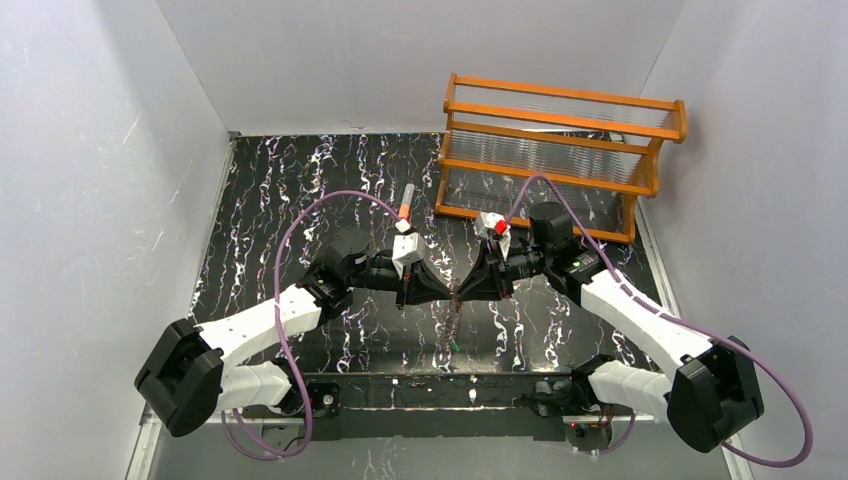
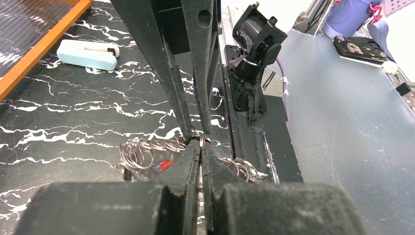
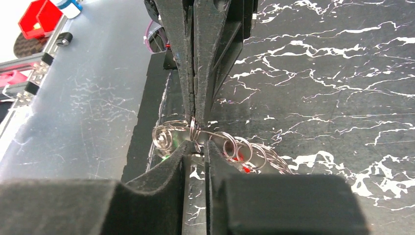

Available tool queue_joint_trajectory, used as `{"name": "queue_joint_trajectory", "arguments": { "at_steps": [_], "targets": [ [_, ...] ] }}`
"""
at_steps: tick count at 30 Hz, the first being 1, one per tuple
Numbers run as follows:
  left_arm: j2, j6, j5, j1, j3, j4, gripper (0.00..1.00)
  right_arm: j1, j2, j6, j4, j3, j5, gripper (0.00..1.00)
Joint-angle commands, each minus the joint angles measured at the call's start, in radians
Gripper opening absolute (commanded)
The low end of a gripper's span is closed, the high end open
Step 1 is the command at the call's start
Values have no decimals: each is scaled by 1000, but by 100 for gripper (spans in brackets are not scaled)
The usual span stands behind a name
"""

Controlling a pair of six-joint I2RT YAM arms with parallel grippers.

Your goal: Remove the keys from the keyring

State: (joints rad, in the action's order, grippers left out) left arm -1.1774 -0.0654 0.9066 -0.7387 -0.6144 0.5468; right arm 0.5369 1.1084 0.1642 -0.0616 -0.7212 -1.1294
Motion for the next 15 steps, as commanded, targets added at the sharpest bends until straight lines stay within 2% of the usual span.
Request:
{"name": "queue_joint_trajectory", "arguments": {
  "at_steps": [1, 6, 10, 15],
  "targets": [
    [39, -26, 9, 4, -3, 82, 0, -2, 13, 15, 2, -8, -47, 19],
    [48, -70, -39, 4, 20, 148, 0, -3, 36, 13, -14, -10, -63, 7],
    [42, -124, -55, 5, 57, 244, 0, -3, 46, -32, 29, 5, -62, 2],
    [39, -196, -98, -1, 102, 366, 0, 7, 56, -85, 53, 18, -55, 1]
  ]
}}
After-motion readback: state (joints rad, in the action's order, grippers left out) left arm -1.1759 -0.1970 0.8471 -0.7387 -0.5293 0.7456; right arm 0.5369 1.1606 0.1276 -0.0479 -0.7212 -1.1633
